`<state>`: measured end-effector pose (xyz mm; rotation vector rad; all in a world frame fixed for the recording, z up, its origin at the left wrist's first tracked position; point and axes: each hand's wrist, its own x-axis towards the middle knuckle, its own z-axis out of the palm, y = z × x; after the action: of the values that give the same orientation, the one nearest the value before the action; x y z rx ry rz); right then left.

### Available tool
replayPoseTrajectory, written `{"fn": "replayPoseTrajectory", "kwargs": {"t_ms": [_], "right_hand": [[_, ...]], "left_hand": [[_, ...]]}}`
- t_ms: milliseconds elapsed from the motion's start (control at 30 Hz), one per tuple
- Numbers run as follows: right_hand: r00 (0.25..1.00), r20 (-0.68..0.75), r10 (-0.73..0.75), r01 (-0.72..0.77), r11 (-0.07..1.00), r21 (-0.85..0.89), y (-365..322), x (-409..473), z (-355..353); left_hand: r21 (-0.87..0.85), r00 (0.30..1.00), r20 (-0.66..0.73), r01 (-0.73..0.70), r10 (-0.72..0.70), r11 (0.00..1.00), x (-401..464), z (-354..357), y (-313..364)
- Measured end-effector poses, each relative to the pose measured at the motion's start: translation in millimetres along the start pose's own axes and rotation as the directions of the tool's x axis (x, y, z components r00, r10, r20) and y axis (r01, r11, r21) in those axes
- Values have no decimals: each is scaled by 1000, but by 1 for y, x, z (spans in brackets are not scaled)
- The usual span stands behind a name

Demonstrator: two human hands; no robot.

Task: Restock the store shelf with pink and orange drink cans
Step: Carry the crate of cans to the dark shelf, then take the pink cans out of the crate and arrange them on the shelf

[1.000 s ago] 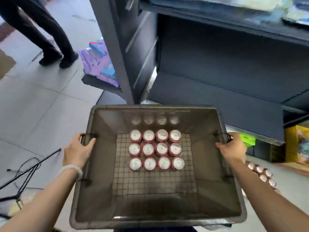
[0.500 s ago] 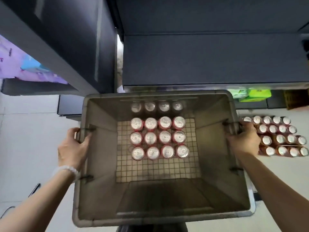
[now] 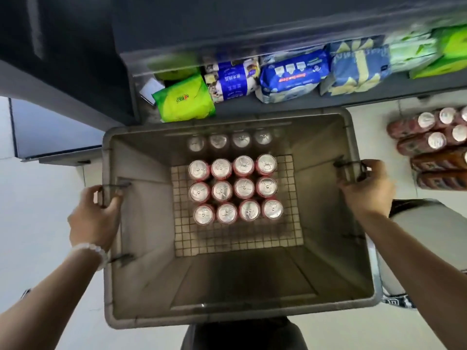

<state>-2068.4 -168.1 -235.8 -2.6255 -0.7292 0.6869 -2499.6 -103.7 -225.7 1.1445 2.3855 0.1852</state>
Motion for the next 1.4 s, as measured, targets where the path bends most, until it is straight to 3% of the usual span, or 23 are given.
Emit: {"fn": "replayPoseTrajectory", "kwargs": {"t_ms": [267, 467, 600, 700, 767, 867, 967, 1133, 1400], "right_hand": [[999, -52, 12, -13, 1000, -5, 12, 21, 46], [993, -66, -95, 91, 994, -59, -7, 49, 52], [992, 32, -126, 129, 977, -167, -21, 46, 43], [973, 144, -179, 221, 900, -376, -24, 16, 30], [942, 195, -271, 333, 815, -474, -27, -14, 14], [874, 331, -355, 483, 701, -525, -41, -58, -15], [820, 452, -351, 550, 703, -451, -67, -95, -47], [763, 476, -437, 621, 701, -351, -103, -128, -95], [609, 622, -492, 774, 540, -330, -74, -136, -152]], "left_hand": [[-14, 999, -34, -34, 34, 999, 24, 41, -5], [-2, 999, -48, -24, 24, 1000, 29, 49, -9], [83, 1000, -5, -17, 17, 996, 26, 44, 6], [213, 1000, -3, 9, -8, 977, 12, 32, 31], [284, 996, 0, -85, 88, 955, -7, 18, 50], [346, 964, 116, -265, 239, 900, -41, -3, 74], [367, 934, 165, -355, 315, 860, -80, -34, 90], [385, 918, 205, -393, 339, 835, -145, -79, 97], [289, 954, 142, -295, 264, 911, -238, -82, 89]]}}
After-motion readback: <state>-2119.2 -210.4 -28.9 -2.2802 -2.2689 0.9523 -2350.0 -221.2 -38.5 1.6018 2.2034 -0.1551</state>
